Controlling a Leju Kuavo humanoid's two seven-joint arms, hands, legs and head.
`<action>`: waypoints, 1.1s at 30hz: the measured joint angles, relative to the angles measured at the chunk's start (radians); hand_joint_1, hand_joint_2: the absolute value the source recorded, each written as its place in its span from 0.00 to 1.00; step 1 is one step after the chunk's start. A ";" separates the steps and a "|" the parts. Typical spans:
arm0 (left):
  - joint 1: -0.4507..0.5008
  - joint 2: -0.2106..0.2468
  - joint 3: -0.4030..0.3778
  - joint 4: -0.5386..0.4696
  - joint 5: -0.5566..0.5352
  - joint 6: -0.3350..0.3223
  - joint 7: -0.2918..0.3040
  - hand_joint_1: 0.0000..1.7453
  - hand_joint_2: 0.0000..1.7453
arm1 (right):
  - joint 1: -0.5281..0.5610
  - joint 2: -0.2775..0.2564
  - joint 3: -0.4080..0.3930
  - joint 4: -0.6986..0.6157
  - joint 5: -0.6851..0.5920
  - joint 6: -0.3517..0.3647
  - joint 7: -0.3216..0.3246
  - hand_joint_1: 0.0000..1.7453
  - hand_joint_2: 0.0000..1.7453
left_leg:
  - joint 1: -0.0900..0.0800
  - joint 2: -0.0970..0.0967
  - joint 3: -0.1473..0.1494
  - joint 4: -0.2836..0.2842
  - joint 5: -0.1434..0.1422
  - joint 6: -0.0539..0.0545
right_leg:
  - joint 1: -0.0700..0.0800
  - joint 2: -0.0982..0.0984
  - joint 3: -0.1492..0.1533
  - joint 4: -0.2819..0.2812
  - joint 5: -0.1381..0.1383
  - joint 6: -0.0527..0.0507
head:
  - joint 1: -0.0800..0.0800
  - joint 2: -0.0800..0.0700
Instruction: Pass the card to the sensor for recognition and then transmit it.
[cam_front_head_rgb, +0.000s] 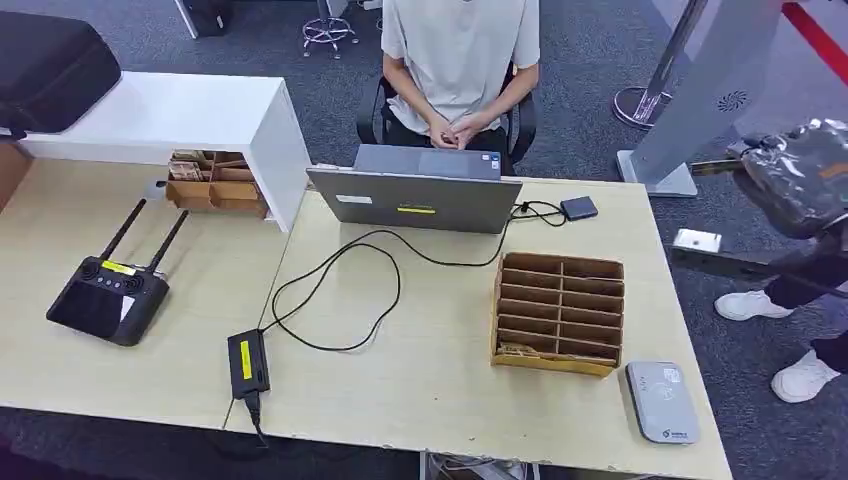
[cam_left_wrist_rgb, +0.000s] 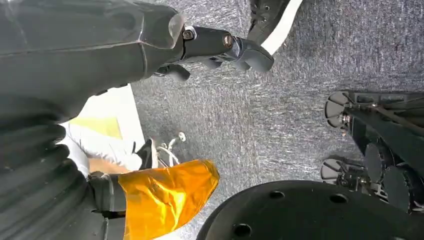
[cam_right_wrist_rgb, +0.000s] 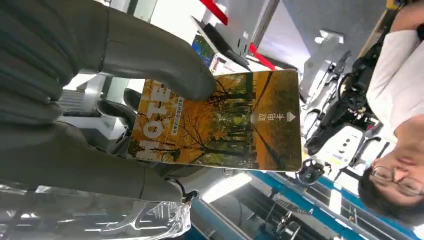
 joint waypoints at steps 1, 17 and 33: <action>0.000 0.000 0.000 0.000 0.002 0.000 0.000 0.00 1.00 | -0.001 -0.001 0.006 -0.003 0.000 0.008 0.001 0.99 1.00 | 0.000 0.000 0.000 0.000 0.000 0.000 | 0.000 0.000 0.000 0.000 0.000 0.000 | 0.000 0.000; 0.003 -0.005 0.002 0.000 0.022 0.000 0.000 0.00 1.00 | -0.147 -0.003 0.155 -0.005 -0.094 0.348 0.031 0.99 1.00 | 0.000 0.000 0.000 0.000 0.000 0.000 | 0.000 0.001 0.000 0.000 0.000 0.000 | 0.000 0.000; 0.006 -0.005 0.003 0.000 0.029 0.000 0.000 0.00 1.00 | -0.265 -0.003 0.344 0.043 -0.181 0.380 0.067 0.99 1.00 | 0.000 0.000 0.000 0.000 0.000 0.000 | 0.000 0.000 0.000 0.000 0.000 0.000 | 0.000 0.000</action>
